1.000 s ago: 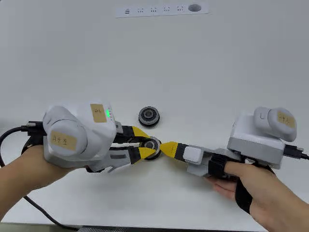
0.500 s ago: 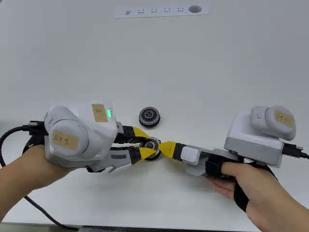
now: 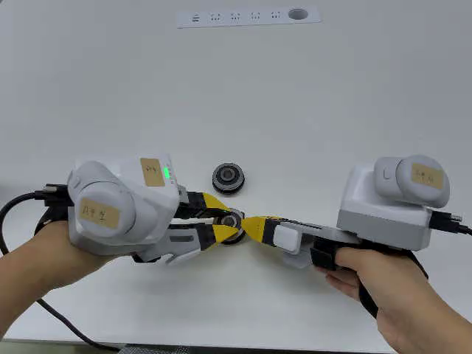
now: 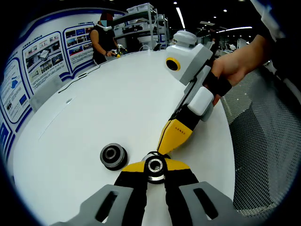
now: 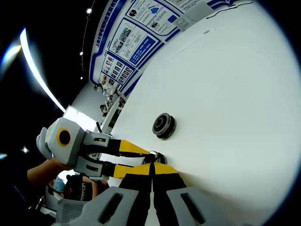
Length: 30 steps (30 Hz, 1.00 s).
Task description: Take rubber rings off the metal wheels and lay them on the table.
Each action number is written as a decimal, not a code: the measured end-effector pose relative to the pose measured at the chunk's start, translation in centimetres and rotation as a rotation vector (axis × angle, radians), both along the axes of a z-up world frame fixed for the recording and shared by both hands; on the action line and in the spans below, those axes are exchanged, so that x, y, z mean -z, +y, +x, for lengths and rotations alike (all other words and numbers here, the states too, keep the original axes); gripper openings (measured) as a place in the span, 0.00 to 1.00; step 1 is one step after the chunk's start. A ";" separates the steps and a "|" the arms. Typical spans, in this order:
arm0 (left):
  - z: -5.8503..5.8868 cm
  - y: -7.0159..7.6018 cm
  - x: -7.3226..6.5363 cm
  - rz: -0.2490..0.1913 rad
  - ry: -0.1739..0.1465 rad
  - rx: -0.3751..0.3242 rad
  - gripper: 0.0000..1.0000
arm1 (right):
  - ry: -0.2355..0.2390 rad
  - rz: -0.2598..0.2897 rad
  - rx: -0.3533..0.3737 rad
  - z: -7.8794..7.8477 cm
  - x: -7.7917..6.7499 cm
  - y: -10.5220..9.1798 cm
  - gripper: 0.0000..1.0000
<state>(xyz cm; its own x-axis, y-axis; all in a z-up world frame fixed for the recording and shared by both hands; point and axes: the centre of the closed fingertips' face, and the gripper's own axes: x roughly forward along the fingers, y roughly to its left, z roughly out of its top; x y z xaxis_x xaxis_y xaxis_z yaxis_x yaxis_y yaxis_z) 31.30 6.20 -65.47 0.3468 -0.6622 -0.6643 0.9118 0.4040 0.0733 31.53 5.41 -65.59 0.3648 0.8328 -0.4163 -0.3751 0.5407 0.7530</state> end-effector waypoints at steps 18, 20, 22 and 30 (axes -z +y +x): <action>0.0 0.0 0.0 -0.001 0.000 -0.003 0.13 | -0.091 -0.057 -0.054 -0.1 -0.4 0.2 0.01; 0.0 0.0 0.0 -0.001 0.000 -0.002 0.13 | -0.103 -0.066 -0.063 -0.1 -0.4 0.3 0.01; 0.0 0.0 0.0 -0.001 0.000 -0.002 0.13 | -0.113 -0.074 -0.070 -0.2 -0.4 0.3 0.01; -0.1 0.0 -0.1 -0.001 0.000 -0.003 0.13 | -0.139 -0.089 -0.090 -0.2 -0.5 0.4 0.01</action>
<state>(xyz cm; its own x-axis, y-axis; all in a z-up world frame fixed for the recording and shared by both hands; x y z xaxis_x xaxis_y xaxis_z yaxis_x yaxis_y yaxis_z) 31.23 6.20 -65.41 0.3485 -0.6619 -0.6637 0.9108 0.4065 0.0729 31.33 5.85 -65.08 0.3491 0.8270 -0.4406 -0.5221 0.5621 0.6414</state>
